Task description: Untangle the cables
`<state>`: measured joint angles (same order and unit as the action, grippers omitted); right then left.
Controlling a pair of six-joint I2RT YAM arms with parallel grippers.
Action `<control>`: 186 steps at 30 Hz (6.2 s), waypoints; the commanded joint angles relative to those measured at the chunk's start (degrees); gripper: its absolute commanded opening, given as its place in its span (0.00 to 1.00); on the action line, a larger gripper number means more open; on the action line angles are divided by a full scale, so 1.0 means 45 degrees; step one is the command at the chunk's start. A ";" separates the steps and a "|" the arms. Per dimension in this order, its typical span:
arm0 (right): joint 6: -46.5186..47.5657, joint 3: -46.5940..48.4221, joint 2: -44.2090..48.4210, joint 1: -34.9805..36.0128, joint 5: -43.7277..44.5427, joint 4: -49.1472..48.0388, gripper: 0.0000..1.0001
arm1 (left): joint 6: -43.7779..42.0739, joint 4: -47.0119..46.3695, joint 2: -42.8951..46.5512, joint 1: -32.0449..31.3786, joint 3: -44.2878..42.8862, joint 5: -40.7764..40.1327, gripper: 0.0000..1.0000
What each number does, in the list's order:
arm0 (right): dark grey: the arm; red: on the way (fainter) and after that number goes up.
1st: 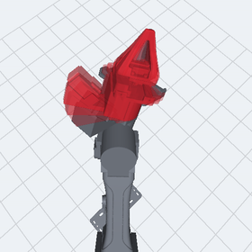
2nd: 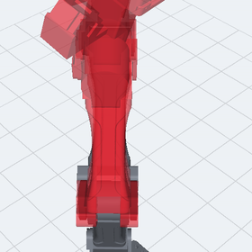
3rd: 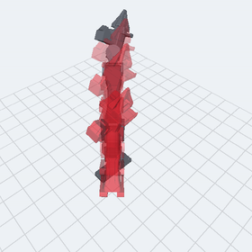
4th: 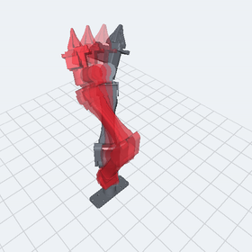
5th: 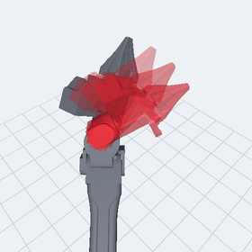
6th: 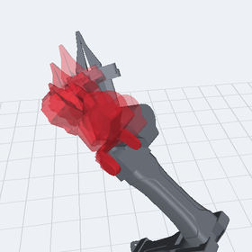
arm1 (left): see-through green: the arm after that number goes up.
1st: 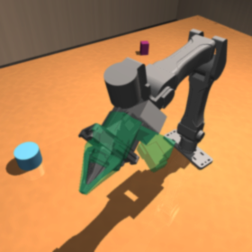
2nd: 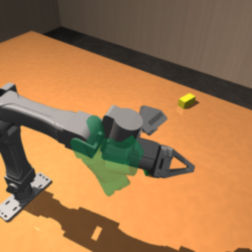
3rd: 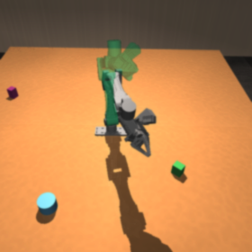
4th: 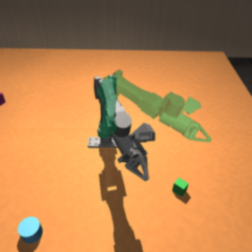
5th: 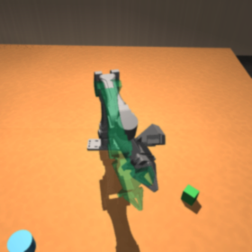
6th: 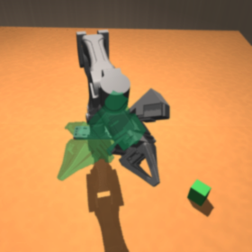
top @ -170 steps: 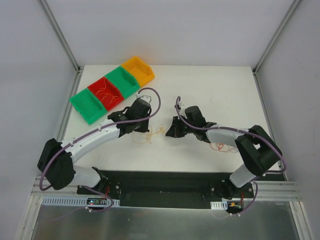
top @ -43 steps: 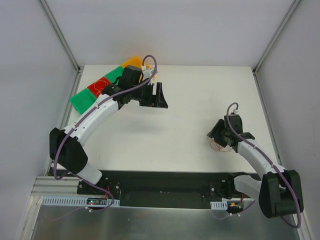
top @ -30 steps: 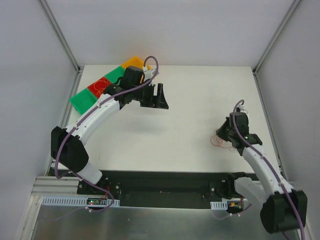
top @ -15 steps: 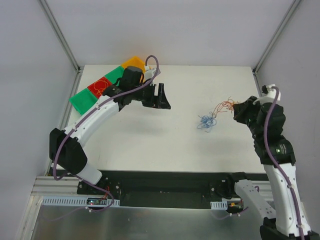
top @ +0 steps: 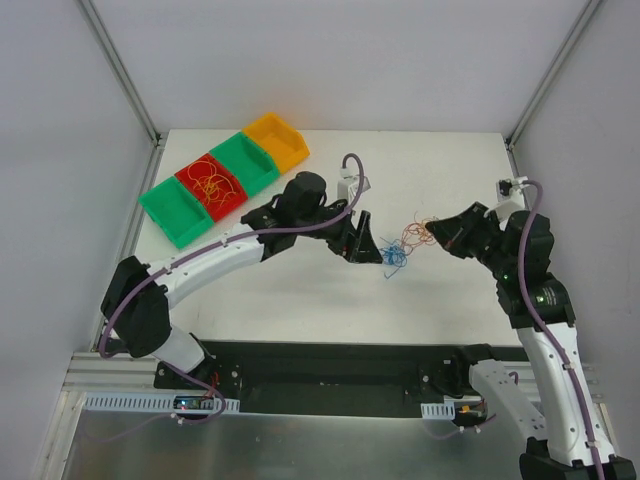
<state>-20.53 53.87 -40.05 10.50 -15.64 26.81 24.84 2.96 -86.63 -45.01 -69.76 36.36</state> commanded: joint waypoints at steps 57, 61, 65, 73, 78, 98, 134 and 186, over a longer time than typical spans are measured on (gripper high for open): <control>-0.1605 0.9441 -0.4144 0.0106 -0.4310 -0.4094 0.00 | 0.2216 -0.2262 -0.0637 -0.0505 0.1595 -0.3746 0.63; -0.0404 0.8909 -0.4984 0.2151 -0.4575 -0.4104 0.00 | 0.1785 -0.1014 0.1744 -0.0115 0.2451 -0.4074 0.70; 0.0520 0.8111 -0.5648 0.4146 -0.3635 -0.4373 0.00 | 0.1649 0.1212 0.4985 0.0782 0.4228 -0.5633 0.69; 0.0345 0.4167 -0.7035 0.6297 -0.3770 -0.8237 0.00 | 0.1276 0.7735 1.0265 0.1819 0.4214 -0.9620 0.82; -0.0435 0.2487 -0.8714 0.6845 -0.4843 -1.0735 0.00 | 0.1822 0.8561 1.0871 0.1839 0.4036 -1.0909 0.84; 0.0814 -0.1692 -0.8953 0.6572 -0.1098 -0.6544 0.66 | 0.0809 0.6139 0.3475 0.1839 0.2613 -0.6832 0.82; 0.1145 -0.7732 -0.4068 0.4522 0.0702 -0.9082 0.58 | 0.0476 0.8971 0.1228 -0.0308 0.4546 -0.8897 0.73; 0.0970 -0.7361 -0.5435 0.4365 -0.0176 -0.9238 0.58 | -0.3625 0.7194 -0.1138 0.8694 -1.1762 -1.2671 0.00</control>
<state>-15.88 19.27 -63.83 30.46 -14.33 -11.49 10.00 38.89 -88.90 -7.86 -116.64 -22.57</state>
